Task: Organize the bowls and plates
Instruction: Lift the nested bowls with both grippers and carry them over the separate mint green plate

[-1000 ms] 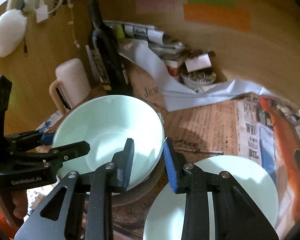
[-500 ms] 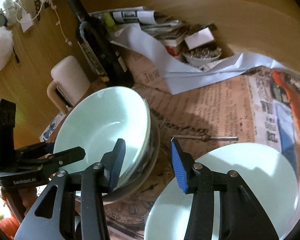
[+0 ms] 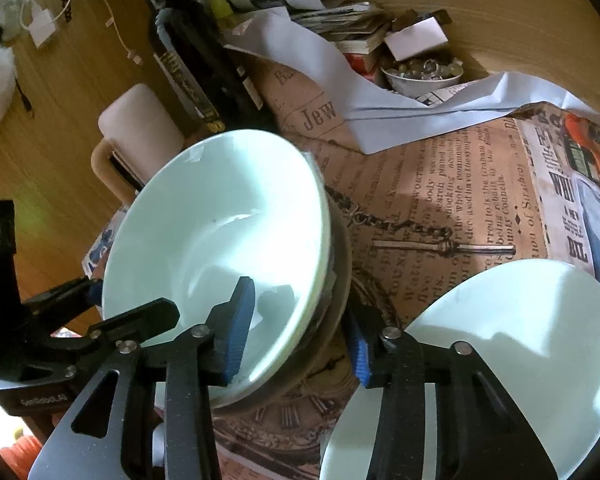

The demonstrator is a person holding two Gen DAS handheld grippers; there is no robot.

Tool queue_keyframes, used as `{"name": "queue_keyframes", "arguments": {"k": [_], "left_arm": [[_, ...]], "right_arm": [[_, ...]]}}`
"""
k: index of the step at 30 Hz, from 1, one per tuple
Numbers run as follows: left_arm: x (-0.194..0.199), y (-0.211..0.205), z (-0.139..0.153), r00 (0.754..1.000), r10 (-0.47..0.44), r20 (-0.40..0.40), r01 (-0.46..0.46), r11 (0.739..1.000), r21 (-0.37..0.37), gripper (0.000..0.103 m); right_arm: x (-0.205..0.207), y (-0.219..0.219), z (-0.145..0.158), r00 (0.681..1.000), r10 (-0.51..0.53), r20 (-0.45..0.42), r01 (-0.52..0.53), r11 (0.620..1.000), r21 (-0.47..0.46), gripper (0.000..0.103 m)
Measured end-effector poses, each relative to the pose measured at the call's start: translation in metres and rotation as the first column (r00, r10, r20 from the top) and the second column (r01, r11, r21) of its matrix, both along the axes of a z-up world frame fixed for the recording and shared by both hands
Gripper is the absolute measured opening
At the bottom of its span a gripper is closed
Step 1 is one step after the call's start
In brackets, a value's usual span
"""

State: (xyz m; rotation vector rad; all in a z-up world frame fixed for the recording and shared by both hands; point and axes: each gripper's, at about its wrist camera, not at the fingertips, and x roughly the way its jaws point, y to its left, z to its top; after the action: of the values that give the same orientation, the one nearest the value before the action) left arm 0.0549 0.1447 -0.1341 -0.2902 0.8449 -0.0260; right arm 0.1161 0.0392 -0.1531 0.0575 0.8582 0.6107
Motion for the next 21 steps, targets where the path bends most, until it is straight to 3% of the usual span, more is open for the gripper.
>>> {"name": "queue_keyframes", "arguments": {"k": [6,21], "left_arm": [[0.002,-0.006,0.0,0.999,0.033,0.007,-0.033,0.998,0.047,0.062],[0.01,-0.013,0.019,0.998,0.028,0.053,-0.03,0.999,0.04,0.062]], "right_arm": [[-0.009,0.001,0.005,0.999,-0.015,0.053,0.017,0.999,-0.036,0.037],[-0.011,-0.018,0.018,0.994,-0.061,0.088,0.06,0.998,0.016,0.036]]}}
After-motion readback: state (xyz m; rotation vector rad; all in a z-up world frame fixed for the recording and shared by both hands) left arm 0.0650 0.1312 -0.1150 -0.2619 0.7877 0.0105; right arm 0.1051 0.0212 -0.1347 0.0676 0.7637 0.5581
